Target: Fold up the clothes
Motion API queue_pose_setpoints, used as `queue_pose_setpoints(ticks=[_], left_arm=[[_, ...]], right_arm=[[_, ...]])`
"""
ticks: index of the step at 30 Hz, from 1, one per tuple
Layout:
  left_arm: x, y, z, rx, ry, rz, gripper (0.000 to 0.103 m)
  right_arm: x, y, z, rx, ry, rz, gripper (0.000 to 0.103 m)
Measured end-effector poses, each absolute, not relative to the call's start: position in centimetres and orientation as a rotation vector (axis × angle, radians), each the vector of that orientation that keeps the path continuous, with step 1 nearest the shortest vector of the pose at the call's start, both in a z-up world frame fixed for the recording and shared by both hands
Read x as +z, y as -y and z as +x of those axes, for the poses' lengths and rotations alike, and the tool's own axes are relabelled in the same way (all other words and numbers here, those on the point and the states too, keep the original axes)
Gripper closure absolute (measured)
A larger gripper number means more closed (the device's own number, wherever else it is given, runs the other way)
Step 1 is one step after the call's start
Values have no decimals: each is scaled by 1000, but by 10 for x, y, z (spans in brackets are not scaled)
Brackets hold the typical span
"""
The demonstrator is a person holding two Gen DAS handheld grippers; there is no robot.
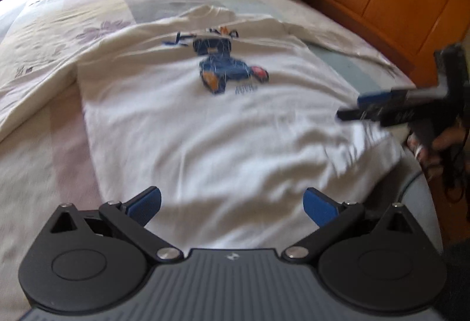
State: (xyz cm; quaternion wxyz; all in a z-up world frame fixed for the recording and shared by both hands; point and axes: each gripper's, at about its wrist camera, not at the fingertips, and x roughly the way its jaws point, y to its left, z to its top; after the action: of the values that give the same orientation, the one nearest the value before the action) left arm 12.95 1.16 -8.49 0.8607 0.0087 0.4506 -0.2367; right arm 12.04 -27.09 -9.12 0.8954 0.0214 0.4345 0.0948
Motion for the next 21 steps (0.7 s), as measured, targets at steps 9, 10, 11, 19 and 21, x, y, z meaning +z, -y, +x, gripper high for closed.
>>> queue_pose_setpoints(ticks=[9, 10, 11, 19, 21], left_arm=[[-95, -17, 154, -460, -975, -87, 1], [-91, -19, 159, -447, -962, -94, 1], [-86, -20, 164, -436, -951, -99, 1], [-80, 3, 220, -343, -910, 12, 1], [-86, 12, 235, -298, -902, 80, 1]], right_arm=[[-95, 277, 122, 183, -945, 28, 0], [-91, 277, 127, 177, -935, 35, 0], [-87, 277, 133, 172, -923, 33, 0], [-83, 248, 203, 163, -897, -50, 0], [-90, 239, 220, 138, -901, -88, 0]])
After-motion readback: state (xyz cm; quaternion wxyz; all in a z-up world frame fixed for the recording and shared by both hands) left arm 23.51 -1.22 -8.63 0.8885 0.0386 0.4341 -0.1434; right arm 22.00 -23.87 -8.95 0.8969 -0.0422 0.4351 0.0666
